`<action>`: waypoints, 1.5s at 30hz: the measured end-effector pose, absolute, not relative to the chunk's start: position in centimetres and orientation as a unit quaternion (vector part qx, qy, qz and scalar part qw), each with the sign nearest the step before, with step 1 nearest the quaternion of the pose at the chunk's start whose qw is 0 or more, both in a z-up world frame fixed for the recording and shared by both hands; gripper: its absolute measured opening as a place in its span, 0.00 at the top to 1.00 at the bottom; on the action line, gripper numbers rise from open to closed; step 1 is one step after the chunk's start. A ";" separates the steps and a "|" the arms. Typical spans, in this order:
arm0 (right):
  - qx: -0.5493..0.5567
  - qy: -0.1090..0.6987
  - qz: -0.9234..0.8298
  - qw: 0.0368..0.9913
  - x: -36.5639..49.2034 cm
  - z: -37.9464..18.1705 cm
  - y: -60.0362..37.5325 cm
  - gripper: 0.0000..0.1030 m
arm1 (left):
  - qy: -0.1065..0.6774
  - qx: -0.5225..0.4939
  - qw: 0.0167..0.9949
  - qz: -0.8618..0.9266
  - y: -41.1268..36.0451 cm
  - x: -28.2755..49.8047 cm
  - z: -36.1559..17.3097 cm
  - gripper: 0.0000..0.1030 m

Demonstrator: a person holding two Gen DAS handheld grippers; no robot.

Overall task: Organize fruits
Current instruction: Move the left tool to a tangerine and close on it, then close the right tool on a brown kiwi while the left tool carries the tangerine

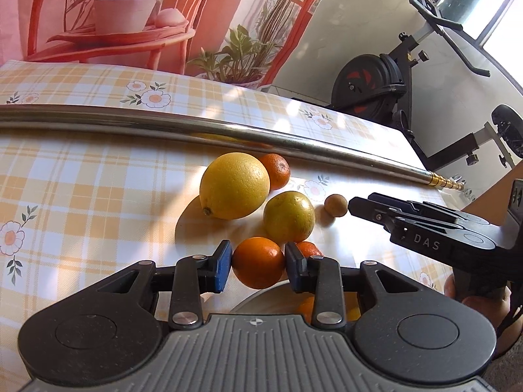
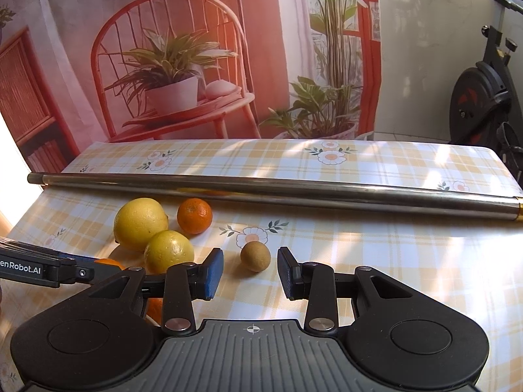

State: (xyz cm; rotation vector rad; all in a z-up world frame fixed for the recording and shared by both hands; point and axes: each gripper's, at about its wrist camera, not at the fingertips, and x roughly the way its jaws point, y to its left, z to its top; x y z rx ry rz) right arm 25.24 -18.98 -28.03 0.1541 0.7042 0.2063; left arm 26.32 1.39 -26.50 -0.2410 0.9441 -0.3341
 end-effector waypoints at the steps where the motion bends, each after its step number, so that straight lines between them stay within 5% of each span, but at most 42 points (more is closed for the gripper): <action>1: 0.072 0.343 0.098 0.931 25.6 -28.2 -18.9 0.67 | 0.442 -0.106 0.876 -0.161 1.4 25.8 -26.0 0.64; 25: 0.081 0.376 0.103 0.917 28.6 -31.1 -18.4 0.78 | 0.394 -0.047 0.899 -0.187 1.0 22.5 -23.9 0.64; 45: 0.012 0.367 0.252 0.895 21.7 -25.4 -12.6 0.78 | 0.391 -0.064 0.903 -0.169 2.8 20.5 -22.9 0.64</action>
